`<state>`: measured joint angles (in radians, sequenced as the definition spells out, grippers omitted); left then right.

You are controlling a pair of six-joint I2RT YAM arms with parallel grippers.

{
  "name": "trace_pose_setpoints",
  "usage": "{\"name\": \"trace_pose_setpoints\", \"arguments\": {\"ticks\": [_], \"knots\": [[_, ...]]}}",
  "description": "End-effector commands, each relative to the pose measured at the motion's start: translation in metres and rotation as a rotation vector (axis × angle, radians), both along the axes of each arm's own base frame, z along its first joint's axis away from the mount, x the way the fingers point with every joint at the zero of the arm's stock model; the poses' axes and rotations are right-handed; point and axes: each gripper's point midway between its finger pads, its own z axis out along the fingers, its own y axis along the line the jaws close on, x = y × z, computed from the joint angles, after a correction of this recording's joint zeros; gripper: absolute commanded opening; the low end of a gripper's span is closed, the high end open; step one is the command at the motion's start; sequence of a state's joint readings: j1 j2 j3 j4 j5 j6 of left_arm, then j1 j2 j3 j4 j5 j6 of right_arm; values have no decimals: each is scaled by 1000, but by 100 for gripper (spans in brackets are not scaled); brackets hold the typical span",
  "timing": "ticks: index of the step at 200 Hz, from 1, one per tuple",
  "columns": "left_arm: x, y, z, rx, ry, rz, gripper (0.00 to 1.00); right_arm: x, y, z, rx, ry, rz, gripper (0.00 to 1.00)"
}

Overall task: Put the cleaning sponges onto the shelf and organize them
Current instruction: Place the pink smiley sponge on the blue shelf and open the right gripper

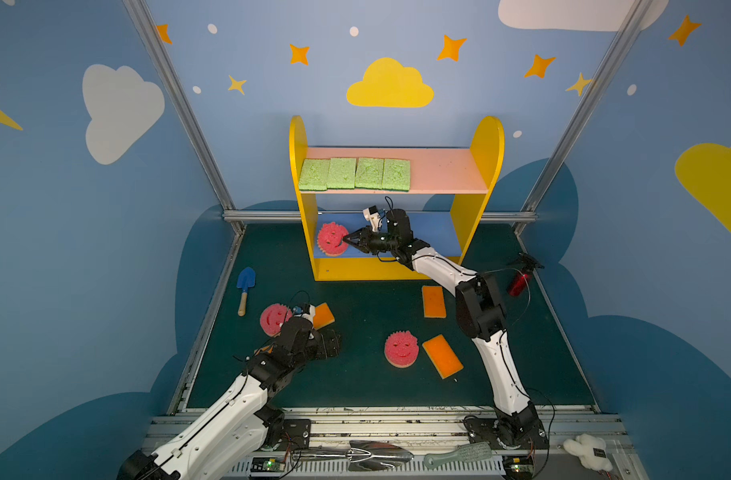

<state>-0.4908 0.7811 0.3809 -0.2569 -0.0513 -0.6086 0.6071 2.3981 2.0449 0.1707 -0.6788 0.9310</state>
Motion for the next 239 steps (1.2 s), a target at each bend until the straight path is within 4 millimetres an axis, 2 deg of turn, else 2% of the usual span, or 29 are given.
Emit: {"name": "trace_pose_setpoints", "arguments": {"ticks": [1, 73, 117, 144, 164, 179, 239], "knots": [[-4, 5, -5, 16, 13, 11, 99, 7, 4, 0, -12, -13, -33, 16], [-4, 3, -6, 4, 16, 3, 100, 18, -1, -3, -47, -68, -89, 16], [-8, 7, -4, 7, 14, 14, 99, 23, 9, -13, -33, -45, -81, 17], [-10, 10, 0, 8, 5, 24, 99, 27, 10, -19, -31, -39, -91, 27], [-13, 12, 2, 9, 4, 29, 99, 29, 10, -19, -34, -44, -94, 43], [-16, 14, 2, 10, 6, 31, 99, 29, 8, -18, -43, -51, -95, 50], [-17, 20, 7, 15, 10, 64, 99, 27, -8, 10, -45, -116, -112, 60]]}}
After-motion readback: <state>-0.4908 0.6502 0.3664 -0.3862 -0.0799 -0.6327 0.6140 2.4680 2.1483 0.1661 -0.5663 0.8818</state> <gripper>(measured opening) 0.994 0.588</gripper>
